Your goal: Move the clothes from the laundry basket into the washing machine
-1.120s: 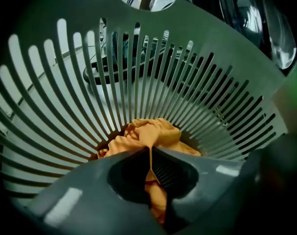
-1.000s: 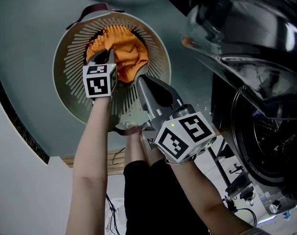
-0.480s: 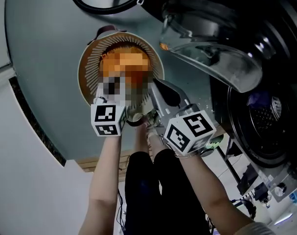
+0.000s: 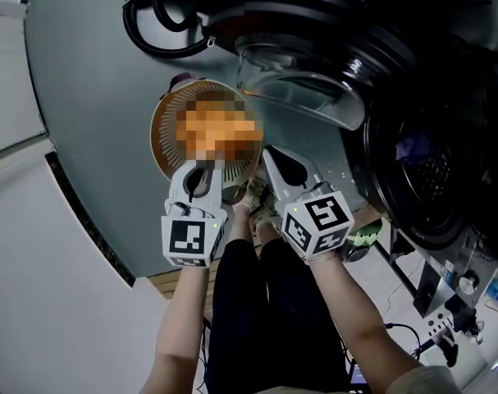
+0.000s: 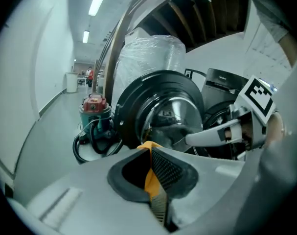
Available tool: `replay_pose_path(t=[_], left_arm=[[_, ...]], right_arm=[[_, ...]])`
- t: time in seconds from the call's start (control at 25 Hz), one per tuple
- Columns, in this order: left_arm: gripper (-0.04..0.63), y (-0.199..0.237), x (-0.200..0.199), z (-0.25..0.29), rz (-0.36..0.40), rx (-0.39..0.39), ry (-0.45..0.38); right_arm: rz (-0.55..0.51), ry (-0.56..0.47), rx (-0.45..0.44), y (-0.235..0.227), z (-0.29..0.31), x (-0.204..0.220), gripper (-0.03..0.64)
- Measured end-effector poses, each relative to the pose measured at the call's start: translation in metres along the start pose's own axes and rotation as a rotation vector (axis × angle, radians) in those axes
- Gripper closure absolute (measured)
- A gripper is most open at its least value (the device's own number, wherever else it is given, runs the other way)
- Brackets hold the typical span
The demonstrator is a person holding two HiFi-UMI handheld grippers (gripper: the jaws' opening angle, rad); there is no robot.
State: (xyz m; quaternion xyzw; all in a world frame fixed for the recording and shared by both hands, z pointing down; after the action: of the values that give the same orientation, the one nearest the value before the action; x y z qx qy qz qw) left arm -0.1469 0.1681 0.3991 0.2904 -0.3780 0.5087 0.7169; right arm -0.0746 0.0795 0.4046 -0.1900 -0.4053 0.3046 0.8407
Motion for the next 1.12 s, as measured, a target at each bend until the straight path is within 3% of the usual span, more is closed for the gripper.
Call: replay_pose_path(t=[0.16,0.32,0.48,0.76,1.12], left_arm=[[0.585,-0.029,-0.049,-0.026,0.049,0.046,-0.027],[0.586,-0.054,-0.106,-0.055,0.082,0.088,-0.094],[0.586,-0.072,-0.160,-0.080,0.140,0.112,-0.159],[0.584,-0.106,-0.252,-0.122,0.204,0.166,-0.260],[0.584,-0.158,-0.352,-0.155,0.368,0.285,-0.386]], right_arm=[[-0.016,-0.016,-0.022,0.008,-0.039,-0.012,0.563],[-0.026,-0.058,-0.084,0.019,-0.083,-0.026,0.468],[-0.052,-0.100,-0.116,0.028,-0.122,-0.042,0.421],[-0.075,-0.175,-0.115,0.046,-0.181,-0.068,0.347],[-0.020,-0.333,-0.088,0.068,-0.254,-0.107,0.272]])
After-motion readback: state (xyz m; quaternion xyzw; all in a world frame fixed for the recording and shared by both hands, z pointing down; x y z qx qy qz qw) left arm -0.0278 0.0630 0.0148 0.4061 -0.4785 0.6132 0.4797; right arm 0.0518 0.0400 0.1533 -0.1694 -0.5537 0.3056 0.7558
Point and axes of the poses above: the fingertips, and each gripper's own axes: z forward along the fingers, y to its left, x out of its underside, the point moved 2 cm from there along -z, backward along the fingers, and after that the axes turned 12 degrees about z, right-handed, at the moved point
